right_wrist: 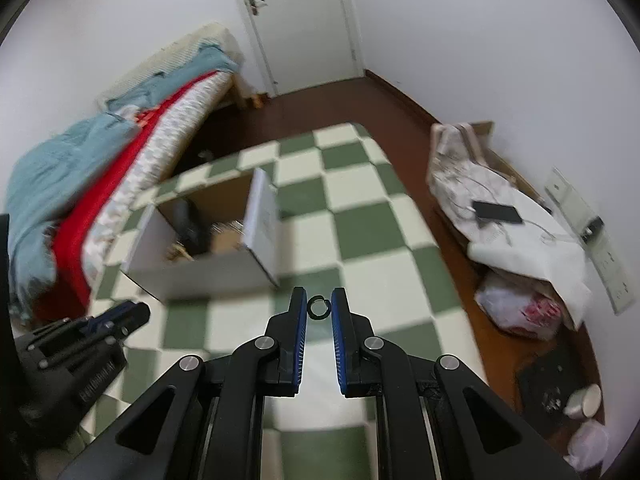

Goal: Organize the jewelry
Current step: 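Carry both black rings into the white box and open both grippers, then lift both open grippers up and away from the box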

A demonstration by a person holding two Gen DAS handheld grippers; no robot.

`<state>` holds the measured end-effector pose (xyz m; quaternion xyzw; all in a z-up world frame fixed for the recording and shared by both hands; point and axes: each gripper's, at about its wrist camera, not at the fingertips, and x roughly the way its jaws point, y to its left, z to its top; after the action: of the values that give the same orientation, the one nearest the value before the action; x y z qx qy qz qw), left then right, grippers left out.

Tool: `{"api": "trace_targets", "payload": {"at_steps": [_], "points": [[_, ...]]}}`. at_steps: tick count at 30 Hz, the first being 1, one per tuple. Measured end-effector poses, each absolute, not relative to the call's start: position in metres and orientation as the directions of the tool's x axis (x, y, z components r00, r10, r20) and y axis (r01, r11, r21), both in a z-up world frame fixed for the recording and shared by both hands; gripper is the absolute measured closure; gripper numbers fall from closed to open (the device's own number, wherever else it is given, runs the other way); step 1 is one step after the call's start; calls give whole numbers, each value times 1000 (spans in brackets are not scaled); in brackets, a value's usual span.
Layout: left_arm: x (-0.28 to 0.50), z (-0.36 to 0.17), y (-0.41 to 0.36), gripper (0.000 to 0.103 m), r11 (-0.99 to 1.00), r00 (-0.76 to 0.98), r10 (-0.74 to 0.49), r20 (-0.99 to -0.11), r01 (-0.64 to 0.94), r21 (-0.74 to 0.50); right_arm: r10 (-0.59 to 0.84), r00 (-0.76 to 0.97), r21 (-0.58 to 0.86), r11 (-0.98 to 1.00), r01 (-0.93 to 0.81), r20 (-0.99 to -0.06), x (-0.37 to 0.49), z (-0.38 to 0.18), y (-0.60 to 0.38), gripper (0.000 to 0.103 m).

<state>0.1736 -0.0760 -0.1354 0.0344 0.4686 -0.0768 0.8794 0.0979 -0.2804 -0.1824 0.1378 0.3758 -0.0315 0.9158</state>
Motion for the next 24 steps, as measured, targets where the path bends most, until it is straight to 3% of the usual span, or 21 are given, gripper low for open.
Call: {"api": "trace_targets", "payload": {"at_steps": [8,14,15,16,17,18,19,21,23,24], "points": [[235,-148,-65,94,980,426,-168,-889,165,-106,184,688,305,951,56,-702,171,-165,-243,90],[261,-147,-63,90,983,402,-166,-901,135,-121,296,557,393,918,60,-776,226,-185,-239,89],[264,-146,-62,83,985,407,-157,-900,127,-114,307,537,408,910,76,-785,231,-189,-242,87],[267,-144,-61,65,987,413,-150,-898,119,-110,311,523,412,907,86,-794,236,-191,-244,82],[268,-142,-59,55,988,421,-147,-895,113,-109,305,518,408,908,96,-799,239,-193,-246,65],[269,-139,-56,36,989,435,-140,-890,101,-107,301,518,408,907,104,-801,240,-192,-248,49],[270,-135,-53,26,991,447,-132,-885,86,-104,303,516,412,905,108,-801,241,-192,-251,45],[270,-132,-49,24,993,457,-114,-882,74,-90,291,519,406,906,120,-804,241,-190,-255,45],[269,-131,-46,13,996,461,-85,-883,68,-60,277,525,397,909,128,-805,240,-186,-260,45],[268,-131,-45,2,997,464,-60,-884,66,-33,244,527,365,921,138,-814,239,-182,-261,45]]}}
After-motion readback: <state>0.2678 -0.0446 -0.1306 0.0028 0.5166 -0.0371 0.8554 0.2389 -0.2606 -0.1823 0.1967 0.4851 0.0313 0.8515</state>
